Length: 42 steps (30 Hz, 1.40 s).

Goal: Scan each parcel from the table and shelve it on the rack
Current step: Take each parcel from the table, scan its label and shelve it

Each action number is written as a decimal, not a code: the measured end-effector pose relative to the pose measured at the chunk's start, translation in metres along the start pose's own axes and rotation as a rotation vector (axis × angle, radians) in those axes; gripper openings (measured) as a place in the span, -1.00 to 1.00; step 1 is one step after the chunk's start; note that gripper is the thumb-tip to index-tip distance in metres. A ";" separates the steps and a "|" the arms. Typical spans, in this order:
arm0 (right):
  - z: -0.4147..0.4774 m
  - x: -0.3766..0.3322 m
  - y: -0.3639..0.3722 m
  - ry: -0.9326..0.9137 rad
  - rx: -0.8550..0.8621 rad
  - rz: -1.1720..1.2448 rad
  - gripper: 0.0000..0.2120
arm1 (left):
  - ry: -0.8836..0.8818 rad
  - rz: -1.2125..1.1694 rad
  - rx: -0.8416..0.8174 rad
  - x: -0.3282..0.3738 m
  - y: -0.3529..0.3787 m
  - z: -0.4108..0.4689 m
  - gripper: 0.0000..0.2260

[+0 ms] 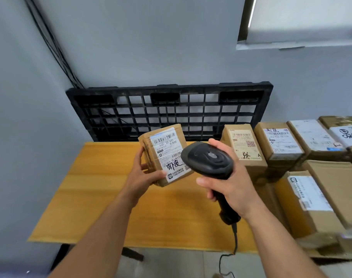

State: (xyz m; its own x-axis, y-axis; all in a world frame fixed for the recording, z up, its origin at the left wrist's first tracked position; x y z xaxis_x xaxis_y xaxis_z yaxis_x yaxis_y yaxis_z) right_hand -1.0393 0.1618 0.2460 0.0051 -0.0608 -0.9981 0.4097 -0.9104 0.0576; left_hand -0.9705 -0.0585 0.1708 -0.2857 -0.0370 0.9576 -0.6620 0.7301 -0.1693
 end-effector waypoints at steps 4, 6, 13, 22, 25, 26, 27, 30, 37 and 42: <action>-0.028 -0.019 0.033 -0.029 -0.064 0.037 -0.20 | 0.017 0.003 0.045 -0.004 -0.036 -0.014 0.03; -0.040 -0.024 0.048 -0.034 -0.094 0.035 -0.20 | 0.021 -0.010 0.059 -0.006 -0.050 -0.019 0.00; -0.070 -0.029 0.079 -0.055 -0.112 0.004 -0.22 | 0.042 -0.022 0.099 -0.011 -0.091 -0.031 -0.02; -0.108 -0.036 0.101 -0.089 -0.045 -0.025 -0.19 | 0.052 -0.022 0.065 -0.020 -0.119 -0.045 0.00; -0.123 -0.037 0.108 -0.093 -0.034 0.006 -0.18 | 0.053 -0.016 0.048 -0.024 -0.124 -0.052 0.00; -0.127 -0.036 0.109 -0.090 -0.032 0.015 -0.18 | 0.054 -0.018 0.045 -0.025 -0.125 -0.054 0.00; -0.131 -0.036 0.111 -0.082 -0.028 0.023 -0.18 | 0.054 -0.019 0.043 -0.027 -0.127 -0.057 0.00; -0.142 -0.034 0.114 -0.067 -0.020 0.019 -0.17 | 0.049 -0.027 0.036 -0.032 -0.132 -0.067 -0.01; -0.162 -0.030 0.124 -0.049 -0.066 0.015 -0.18 | 0.032 -0.025 0.072 -0.044 -0.150 -0.097 0.00; -0.184 -0.027 0.130 -0.036 -0.134 0.000 -0.19 | 0.021 -0.030 0.140 -0.050 -0.170 -0.131 -0.03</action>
State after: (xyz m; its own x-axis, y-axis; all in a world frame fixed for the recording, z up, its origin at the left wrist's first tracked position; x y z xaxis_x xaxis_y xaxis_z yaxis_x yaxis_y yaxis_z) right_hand -0.8181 0.1207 0.2767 -0.0267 -0.0781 -0.9966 0.5275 -0.8479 0.0523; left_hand -0.7526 -0.0911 0.1823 -0.2505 -0.0421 0.9672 -0.7604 0.6269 -0.1697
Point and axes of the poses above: each hand's wrist, its own z-axis towards the middle knuckle, its own y-axis out of the palm, x = y × z, the point moved 9 cm from there along z, towards the middle knuckle, and after that the axes turned 14 degrees about x, right-handed, at the moved point
